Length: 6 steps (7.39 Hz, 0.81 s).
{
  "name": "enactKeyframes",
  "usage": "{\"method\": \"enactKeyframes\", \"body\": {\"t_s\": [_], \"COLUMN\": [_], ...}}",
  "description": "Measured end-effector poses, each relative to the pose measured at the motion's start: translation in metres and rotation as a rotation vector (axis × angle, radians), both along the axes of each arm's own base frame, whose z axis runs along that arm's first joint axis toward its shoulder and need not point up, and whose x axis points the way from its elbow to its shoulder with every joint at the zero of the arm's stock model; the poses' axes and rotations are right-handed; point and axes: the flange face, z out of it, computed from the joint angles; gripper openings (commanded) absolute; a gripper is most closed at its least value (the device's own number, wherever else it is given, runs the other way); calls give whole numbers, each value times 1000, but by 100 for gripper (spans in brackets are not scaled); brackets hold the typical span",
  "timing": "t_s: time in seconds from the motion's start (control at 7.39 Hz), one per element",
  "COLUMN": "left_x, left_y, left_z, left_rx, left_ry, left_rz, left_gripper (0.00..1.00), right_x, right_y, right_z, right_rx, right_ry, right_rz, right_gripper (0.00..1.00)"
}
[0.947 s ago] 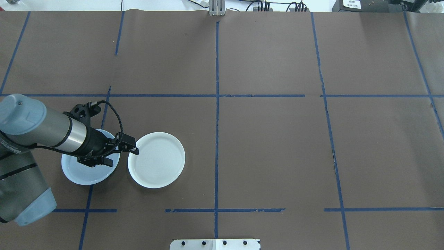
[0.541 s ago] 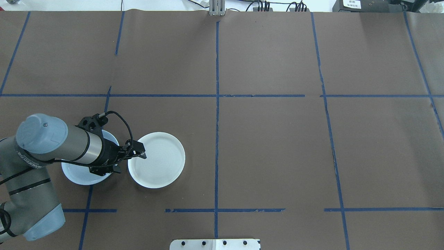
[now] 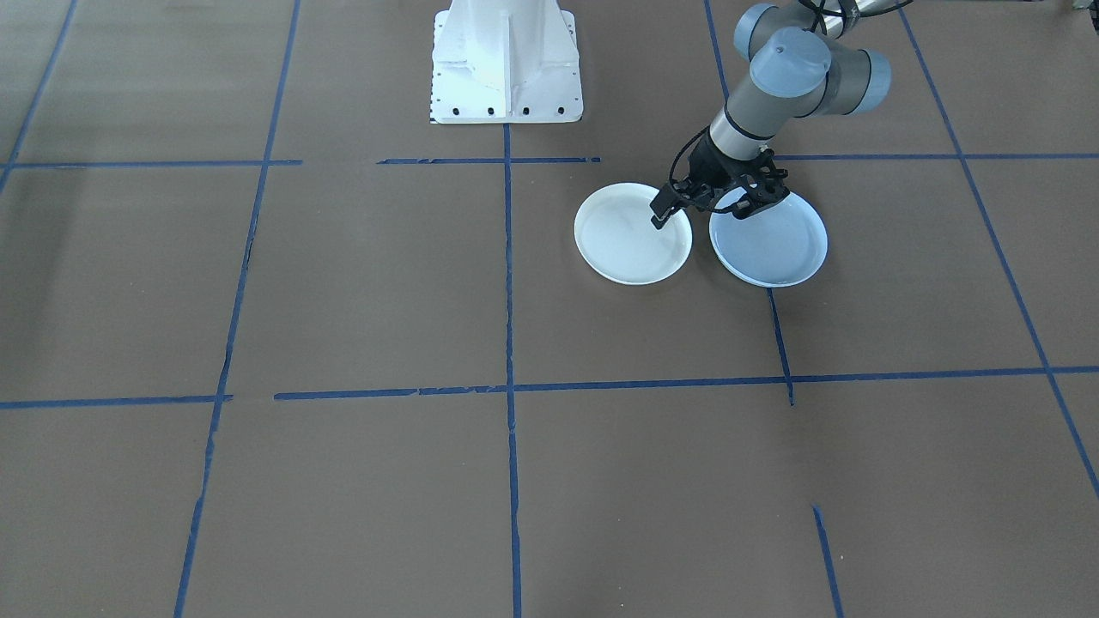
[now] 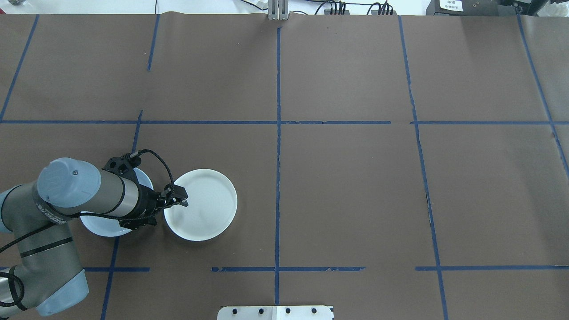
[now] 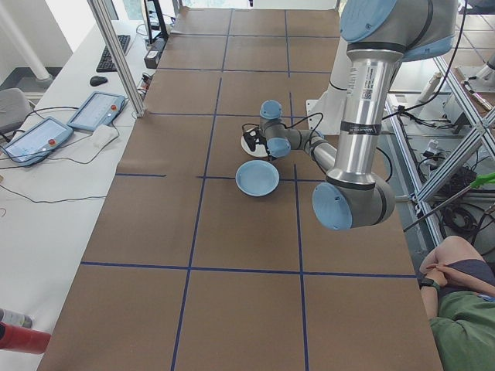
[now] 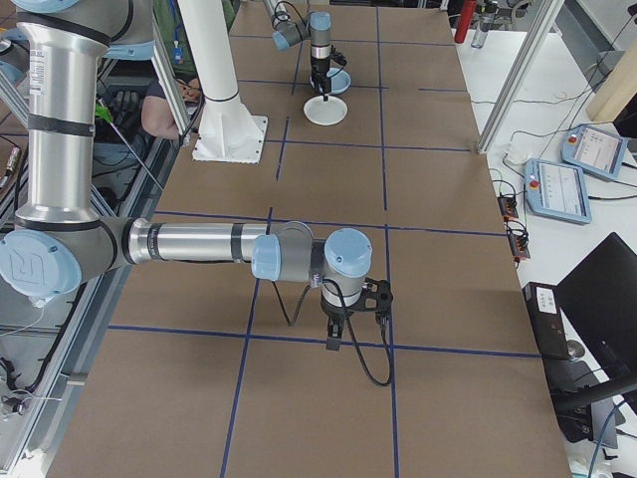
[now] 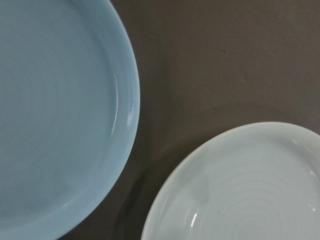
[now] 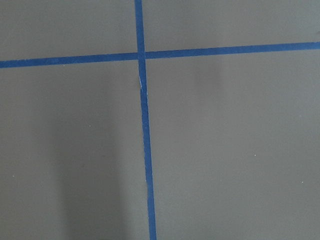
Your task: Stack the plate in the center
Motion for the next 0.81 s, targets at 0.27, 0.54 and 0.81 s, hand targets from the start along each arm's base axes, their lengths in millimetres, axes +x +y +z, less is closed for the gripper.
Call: {"method": "enactKeyframes", "body": {"t_s": [0.27, 0.54, 0.81], "left_x": [2, 1, -1], "left_y": [1, 4, 6], "left_z": [1, -3, -4], "left_rx": [5, 2, -8], "left_ry": [0, 13, 20], "left_rz": [10, 33, 49], "left_gripper": [0, 0, 0], "right_x": [0, 0, 0], "right_y": [0, 0, 0], "right_z": [0, 0, 0], "right_rx": [0, 0, 0], "right_ry": [0, 0, 0], "right_rz": [0, 0, 0], "right_gripper": [100, 100, 100]}}
